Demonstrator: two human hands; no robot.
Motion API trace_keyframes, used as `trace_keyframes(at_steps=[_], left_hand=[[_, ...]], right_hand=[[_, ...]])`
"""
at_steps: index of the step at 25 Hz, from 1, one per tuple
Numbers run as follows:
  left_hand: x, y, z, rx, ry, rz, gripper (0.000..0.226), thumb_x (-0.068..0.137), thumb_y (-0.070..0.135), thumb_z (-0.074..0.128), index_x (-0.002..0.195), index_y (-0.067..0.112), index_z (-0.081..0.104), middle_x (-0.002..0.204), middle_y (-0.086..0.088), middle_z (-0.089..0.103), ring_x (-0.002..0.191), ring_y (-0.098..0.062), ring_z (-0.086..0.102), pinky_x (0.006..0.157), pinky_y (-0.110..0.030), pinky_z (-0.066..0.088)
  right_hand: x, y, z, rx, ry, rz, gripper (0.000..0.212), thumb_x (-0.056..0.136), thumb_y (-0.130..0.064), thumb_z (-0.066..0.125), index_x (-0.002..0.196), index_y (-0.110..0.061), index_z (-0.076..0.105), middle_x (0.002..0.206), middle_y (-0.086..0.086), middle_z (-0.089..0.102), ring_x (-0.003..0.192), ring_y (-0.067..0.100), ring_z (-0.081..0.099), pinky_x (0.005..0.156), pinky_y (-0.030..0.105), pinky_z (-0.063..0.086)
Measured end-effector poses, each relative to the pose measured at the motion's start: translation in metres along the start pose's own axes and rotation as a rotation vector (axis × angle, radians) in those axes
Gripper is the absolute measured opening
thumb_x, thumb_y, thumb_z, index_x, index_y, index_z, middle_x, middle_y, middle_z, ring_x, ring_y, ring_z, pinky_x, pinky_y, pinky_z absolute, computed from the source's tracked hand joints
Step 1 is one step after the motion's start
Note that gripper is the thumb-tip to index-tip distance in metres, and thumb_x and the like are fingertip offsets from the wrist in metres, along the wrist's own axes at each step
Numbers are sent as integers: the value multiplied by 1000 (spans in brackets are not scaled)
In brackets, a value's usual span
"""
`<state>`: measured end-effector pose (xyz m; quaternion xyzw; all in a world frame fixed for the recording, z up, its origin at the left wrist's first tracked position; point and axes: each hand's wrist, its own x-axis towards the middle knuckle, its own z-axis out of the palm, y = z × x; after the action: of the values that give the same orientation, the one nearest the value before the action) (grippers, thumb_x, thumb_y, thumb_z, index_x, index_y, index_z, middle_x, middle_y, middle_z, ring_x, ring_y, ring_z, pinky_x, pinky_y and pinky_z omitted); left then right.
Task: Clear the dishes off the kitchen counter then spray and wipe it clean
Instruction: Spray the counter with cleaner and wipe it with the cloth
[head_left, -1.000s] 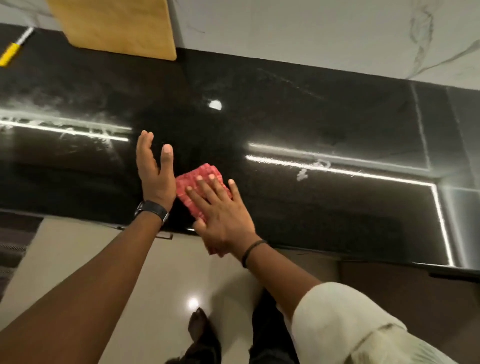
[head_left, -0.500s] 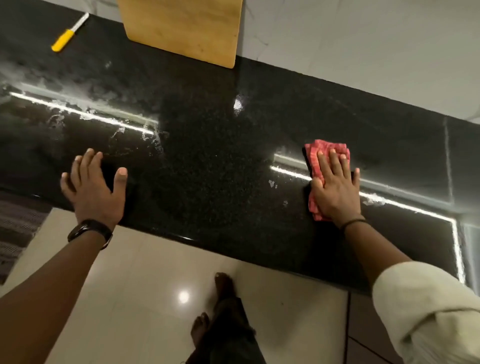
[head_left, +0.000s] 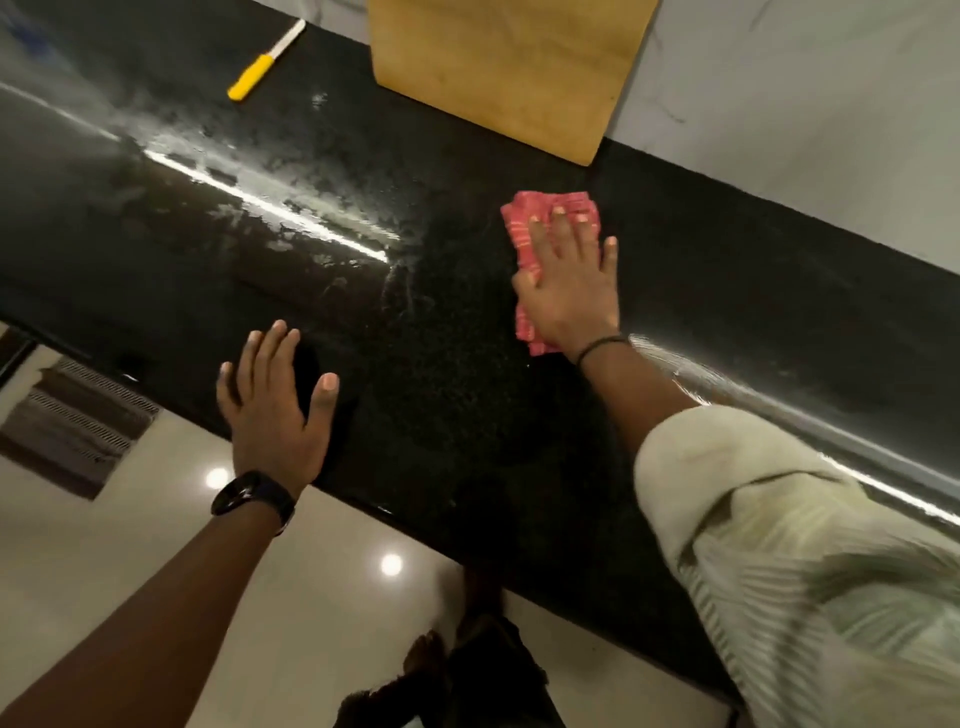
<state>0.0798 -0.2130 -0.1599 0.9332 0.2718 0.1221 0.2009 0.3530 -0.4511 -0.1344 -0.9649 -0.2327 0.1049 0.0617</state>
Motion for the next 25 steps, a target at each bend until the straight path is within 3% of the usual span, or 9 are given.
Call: trace_keyframes(at_steps=[5, 8, 10, 12, 15, 19, 22, 25], left_hand=[[-2, 2, -3, -120, 50, -14, 71, 100, 62, 27, 155, 17, 34, 166, 2, 25, 156, -18, 13, 124, -54, 10], [-1, -3, -14, -294, 112, -7, 65, 100, 55, 37, 152, 16, 40, 163, 0, 31, 152, -20, 26, 120, -57, 21], [7, -22, -27, -261, 124, -9, 62, 100, 52, 40, 149, 15, 44, 161, -1, 35, 149, -22, 32, 118, -56, 25], [28, -51, -41, -185, 108, -41, 61, 100, 53, 41, 149, 16, 44, 161, -2, 36, 149, -24, 31, 120, -55, 23], [77, -108, -61, -67, 103, -116, 62, 101, 56, 38, 149, 18, 42, 162, -2, 33, 151, -24, 25, 123, -55, 14], [104, -142, -63, -51, 130, -126, 62, 103, 58, 32, 150, 18, 40, 163, -1, 30, 154, -21, 18, 125, -53, 4], [100, -142, -59, -83, 177, -119, 65, 102, 59, 27, 150, 16, 40, 163, 0, 31, 154, -19, 17, 125, -52, 3], [105, -149, -55, -102, 160, -101, 70, 101, 61, 25, 153, 16, 37, 164, -1, 28, 155, -19, 15, 125, -51, 3]], right_hand=[[-76, -148, 39, -10, -75, -343, 77, 92, -54, 38, 163, -31, 20, 172, 5, 12, 159, 30, 4, 124, 63, 4], [-155, -158, 51, -8, -122, -486, 75, 94, -50, 39, 163, -32, 19, 173, 2, 9, 159, 26, 0, 124, 62, 3], [-179, -130, 51, -35, -159, -517, 75, 91, -50, 37, 163, -36, 19, 173, -2, 8, 160, 23, 0, 124, 62, 2], [-164, -92, 42, -76, -145, -445, 78, 88, -51, 37, 162, -39, 19, 173, -3, 8, 159, 23, 3, 124, 64, 4], [-92, -52, 22, -54, -71, -190, 78, 88, -49, 31, 163, -40, 11, 173, -5, 3, 159, 22, 0, 125, 63, 4], [11, -36, 2, -16, -26, 37, 75, 93, -55, 19, 164, -38, 2, 173, -5, -5, 159, 20, -9, 125, 60, -3], [75, -77, -3, -12, -7, 115, 76, 93, -56, 18, 164, -32, 2, 173, 0, -2, 159, 25, -5, 125, 61, -1], [116, -172, 8, -34, 4, 3, 73, 98, -52, 26, 164, -28, 7, 173, 6, 5, 159, 30, 1, 125, 63, 3]])
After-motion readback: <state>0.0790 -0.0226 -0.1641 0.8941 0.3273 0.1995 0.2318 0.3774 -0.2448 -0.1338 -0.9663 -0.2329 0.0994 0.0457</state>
